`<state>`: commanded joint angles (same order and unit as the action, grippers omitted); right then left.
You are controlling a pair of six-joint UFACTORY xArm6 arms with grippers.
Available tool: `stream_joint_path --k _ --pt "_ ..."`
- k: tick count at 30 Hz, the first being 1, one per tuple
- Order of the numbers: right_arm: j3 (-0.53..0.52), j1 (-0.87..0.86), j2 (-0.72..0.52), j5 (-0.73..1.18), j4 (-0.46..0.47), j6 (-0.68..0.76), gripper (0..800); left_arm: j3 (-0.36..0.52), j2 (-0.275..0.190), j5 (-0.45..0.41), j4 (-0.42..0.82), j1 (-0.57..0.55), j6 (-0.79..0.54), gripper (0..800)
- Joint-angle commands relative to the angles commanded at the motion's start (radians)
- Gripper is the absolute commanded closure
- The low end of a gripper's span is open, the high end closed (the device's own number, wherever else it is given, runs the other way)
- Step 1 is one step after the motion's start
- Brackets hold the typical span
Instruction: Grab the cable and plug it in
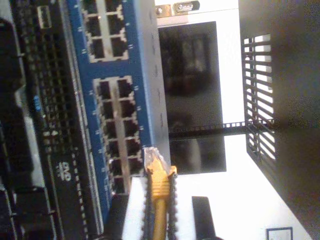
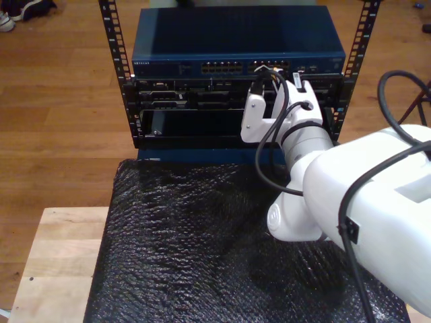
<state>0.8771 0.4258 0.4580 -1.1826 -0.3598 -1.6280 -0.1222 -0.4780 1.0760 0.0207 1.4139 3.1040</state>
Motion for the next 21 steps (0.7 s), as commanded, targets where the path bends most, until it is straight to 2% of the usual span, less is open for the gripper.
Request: stream_joint_path --k 12,17,21 --pt "0.043 -0.02 0.051 -0.038 -0.003 -0.08 800 0.0 0.0 0.0 0.0 -0.002 0.0 0" --pt "0.072 -0.02 0.072 -0.038 -0.075 -0.086 800 0.0 0.0 0.0 0.0 0.0 0.0 0" --pt "0.106 -0.02 0.104 -0.04 -0.084 -0.103 800 0.0 0.0 0.0 0.0 0.0 0.0 0"
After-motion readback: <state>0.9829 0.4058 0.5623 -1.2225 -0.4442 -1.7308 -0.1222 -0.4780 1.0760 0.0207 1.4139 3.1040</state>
